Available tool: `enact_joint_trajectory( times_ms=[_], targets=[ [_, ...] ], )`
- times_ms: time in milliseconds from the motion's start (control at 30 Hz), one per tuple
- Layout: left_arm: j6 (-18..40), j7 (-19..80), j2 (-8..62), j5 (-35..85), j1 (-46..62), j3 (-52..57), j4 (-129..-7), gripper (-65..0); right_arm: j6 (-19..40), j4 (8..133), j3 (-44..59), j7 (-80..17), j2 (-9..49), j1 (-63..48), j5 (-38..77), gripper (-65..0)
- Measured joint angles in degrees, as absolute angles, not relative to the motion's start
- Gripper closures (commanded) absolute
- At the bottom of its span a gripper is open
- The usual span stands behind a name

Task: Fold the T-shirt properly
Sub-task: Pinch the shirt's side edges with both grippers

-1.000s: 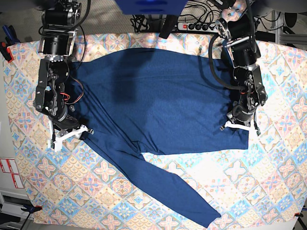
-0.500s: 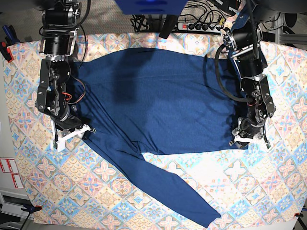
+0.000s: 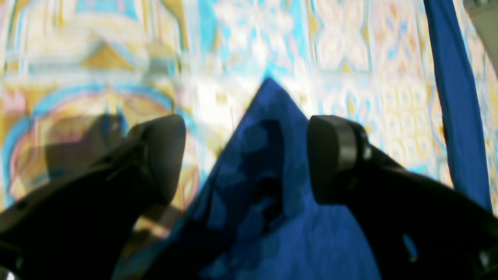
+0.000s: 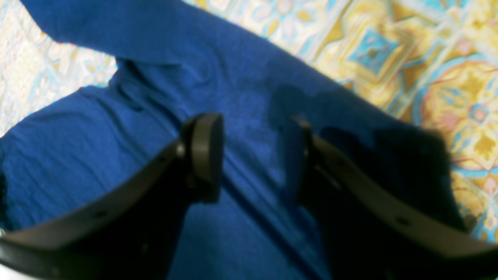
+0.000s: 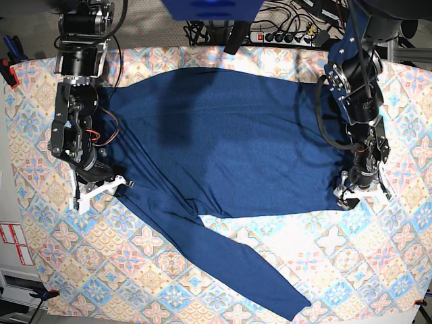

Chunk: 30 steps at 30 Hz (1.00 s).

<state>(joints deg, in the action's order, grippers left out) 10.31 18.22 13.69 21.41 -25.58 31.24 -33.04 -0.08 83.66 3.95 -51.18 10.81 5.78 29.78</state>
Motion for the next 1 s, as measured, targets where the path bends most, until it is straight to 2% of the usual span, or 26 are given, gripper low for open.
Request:
enact_joint_trajectory(
  times_ms=[100,200,467,733,1000],
  targets=[
    [10.41,16.78,14.15,21.41,-26.52,31.20,-30.46,-46.3,-0.01,83.74,3.95,-51.29,10.63,5.13,29.80,-24.7],
    [10.37,16.86,13.98,21.26,-26.63,30.98,-30.44,-42.5,-0.10,83.72,3.95,-51.75,10.68,4.75,29.76,-24.7],
    [9.93,15.81,11.18,21.12,-25.67,21.50,-30.48,-18.5,-0.08,83.92,3.97,-51.64,10.68,5.04,29.76,-24.7],
    [10.35,14.92,9.54,21.74,-24.51,20.05,-30.72,0.0,-0.08,83.92,3.95,-51.46,10.66,5.08,29.78,-24.7],
    [10.79,14.52,9.50,22.06,-23.97,20.05,-30.92,0.0,-0.05,83.33,3.95,-50.94,10.68,5.56,29.76,-24.7]
  ],
)
